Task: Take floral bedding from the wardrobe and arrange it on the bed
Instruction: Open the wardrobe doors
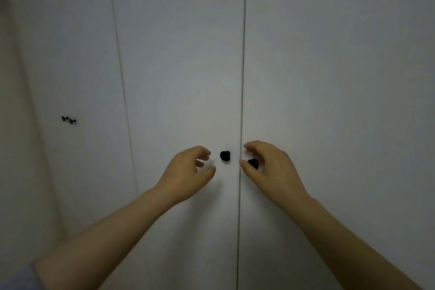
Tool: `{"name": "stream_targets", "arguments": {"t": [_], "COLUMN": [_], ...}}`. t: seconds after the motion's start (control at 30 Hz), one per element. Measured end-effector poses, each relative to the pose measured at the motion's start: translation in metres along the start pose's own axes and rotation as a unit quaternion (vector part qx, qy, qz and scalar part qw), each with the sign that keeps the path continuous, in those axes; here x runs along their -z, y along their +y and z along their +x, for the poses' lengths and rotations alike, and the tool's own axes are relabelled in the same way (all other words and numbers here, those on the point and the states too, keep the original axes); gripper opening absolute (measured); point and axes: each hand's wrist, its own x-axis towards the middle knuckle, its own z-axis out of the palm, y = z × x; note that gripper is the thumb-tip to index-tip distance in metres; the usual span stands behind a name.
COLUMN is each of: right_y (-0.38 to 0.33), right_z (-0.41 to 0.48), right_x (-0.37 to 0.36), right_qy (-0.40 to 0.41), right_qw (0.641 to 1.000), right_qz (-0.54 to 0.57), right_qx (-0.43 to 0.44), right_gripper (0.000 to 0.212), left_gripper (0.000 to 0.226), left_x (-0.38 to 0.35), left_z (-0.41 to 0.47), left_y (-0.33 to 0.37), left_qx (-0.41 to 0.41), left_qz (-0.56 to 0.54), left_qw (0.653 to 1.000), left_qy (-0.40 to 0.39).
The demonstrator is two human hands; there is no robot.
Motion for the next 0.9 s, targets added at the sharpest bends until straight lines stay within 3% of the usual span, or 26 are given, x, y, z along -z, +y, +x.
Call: {"name": "stream_targets", "arguments": {"t": [0.23,0.4,0.67,0.9], "right_y": [-0.007,-0.01,-0.026,-0.05], "right_z": [-0.016,-0.023,-0.023,-0.028], "right_x": [-0.015,-0.02,-0.025,-0.035], "right_qy": [0.048,0.035,0.026,0.067], "right_qw": [0.995,0.992,0.981,0.968], "right_qz": [-0.049,-0.081,-0.134,-0.145], "right_qx": [-0.077,-0.092,-0.137,-0.195], "right_gripper": [0.033,0.036,0.038,0.035], "left_gripper": [0.037,0.038,0.058,0.071], "left_x": [0.002,-0.001,0.003,0.005], "left_z": [0.008,0.006,0.019,0.043], "left_y": [-0.019,-0.025,-0.027,-0.052], "left_qx": [-0.037,-0.059,-0.185,-0.242], "left_qz": [-0.044,-0.059,0.007,0.035], "left_qw": [0.997,0.995,0.982,0.967], "left_qy": [-0.06,-0.059,-0.046,-0.076]}}
